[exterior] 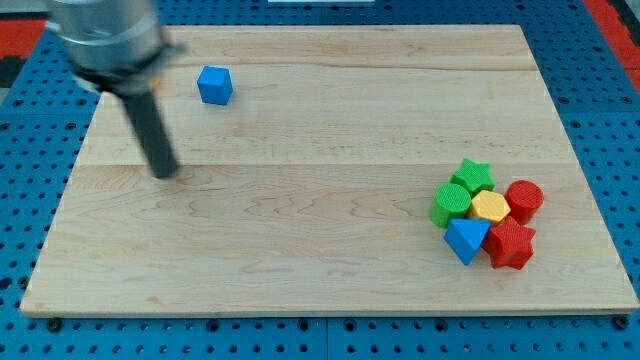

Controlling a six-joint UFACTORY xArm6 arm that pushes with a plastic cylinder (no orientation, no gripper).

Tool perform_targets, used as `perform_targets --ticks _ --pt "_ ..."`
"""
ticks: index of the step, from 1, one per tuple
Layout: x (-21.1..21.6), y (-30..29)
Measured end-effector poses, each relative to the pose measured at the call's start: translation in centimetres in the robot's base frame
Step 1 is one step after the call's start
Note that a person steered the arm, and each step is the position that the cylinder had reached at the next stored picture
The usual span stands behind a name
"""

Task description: Drag the blue cube towards the bottom

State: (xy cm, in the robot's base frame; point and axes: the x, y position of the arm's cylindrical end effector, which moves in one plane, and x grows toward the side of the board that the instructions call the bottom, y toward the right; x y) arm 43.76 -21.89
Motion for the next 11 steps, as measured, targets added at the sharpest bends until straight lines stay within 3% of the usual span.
perform_targets --ticks 1,3,4,5,6,7,8,10,11 --pt "-8.8 -4.3" --pt "-17.4 10.6" --pt "-10.9 11.3" --pt "-5.9 8.1" --pt "-7.3 5.2" --pt "-3.7 8.3" --pt "-0.7 15.2" --pt "-4.4 4.2" --pt "-4.1 -2.3"
